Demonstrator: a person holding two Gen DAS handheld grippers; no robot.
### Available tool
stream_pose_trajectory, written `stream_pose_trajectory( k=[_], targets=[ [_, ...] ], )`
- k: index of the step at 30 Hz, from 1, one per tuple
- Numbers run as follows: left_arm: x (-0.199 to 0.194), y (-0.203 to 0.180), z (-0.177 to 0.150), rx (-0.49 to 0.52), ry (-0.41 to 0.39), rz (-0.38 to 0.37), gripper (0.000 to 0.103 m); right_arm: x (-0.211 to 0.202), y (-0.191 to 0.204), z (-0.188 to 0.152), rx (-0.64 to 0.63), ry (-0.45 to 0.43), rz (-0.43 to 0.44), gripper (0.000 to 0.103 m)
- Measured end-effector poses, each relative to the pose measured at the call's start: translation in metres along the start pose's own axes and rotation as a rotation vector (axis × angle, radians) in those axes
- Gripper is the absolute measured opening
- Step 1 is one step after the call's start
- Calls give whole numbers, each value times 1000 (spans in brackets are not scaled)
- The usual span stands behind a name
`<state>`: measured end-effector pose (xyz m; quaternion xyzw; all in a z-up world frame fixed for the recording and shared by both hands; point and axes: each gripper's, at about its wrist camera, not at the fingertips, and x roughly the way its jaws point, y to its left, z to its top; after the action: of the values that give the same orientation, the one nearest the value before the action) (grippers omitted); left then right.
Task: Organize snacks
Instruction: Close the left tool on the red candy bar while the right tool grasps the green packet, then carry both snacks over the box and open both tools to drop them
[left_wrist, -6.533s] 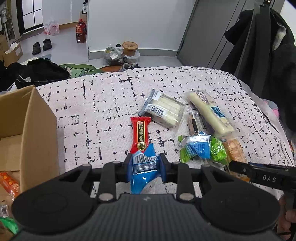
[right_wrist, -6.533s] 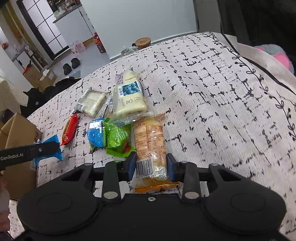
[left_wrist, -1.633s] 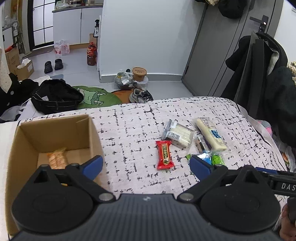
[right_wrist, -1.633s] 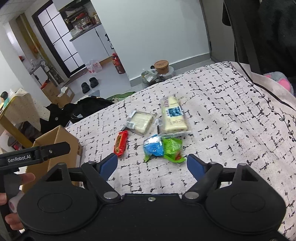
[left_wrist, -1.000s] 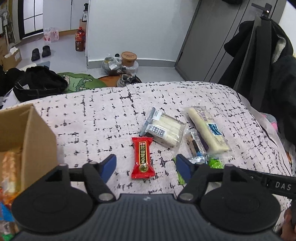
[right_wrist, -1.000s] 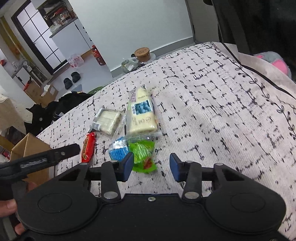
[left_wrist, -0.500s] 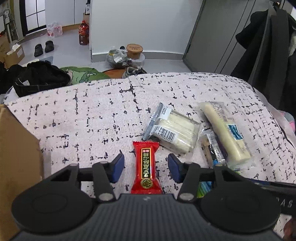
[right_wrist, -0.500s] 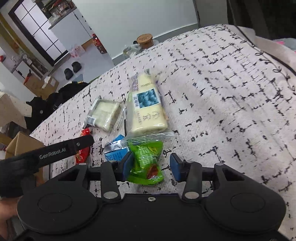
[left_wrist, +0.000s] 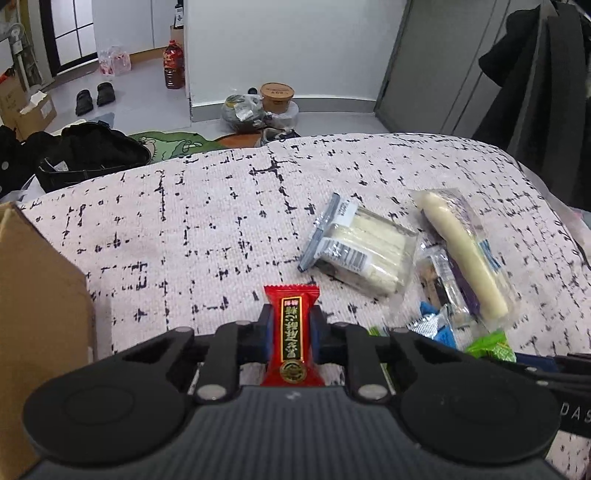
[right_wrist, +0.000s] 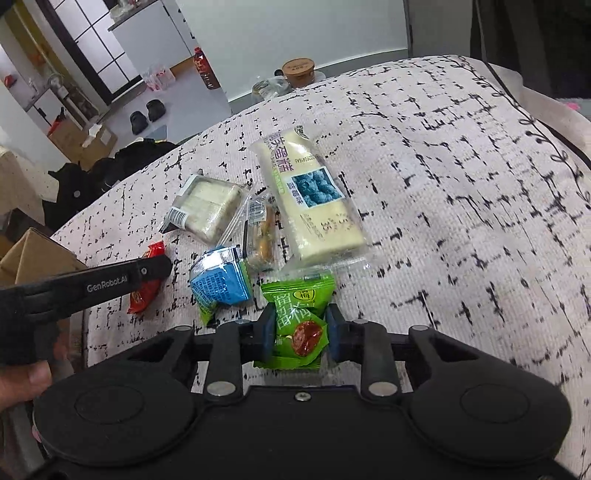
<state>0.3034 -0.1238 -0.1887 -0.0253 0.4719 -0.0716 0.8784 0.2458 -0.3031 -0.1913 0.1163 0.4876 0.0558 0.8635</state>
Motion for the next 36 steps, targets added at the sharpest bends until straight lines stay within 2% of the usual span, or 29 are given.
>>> stream_pose_trajectory(
  k=[15, 25, 36],
  targets=[
    [-60, 12, -16, 4, -46, -42, 18, -42, 13, -12, 10, -82, 23, 27],
    [-100, 19, -17, 8, -115, -69, 18, -64, 36, -12, -9, -141, 53, 27],
    [-135, 42, -18, -16, -169, -62, 18, -79, 68, -10, -42, -191, 95, 27]
  ],
)
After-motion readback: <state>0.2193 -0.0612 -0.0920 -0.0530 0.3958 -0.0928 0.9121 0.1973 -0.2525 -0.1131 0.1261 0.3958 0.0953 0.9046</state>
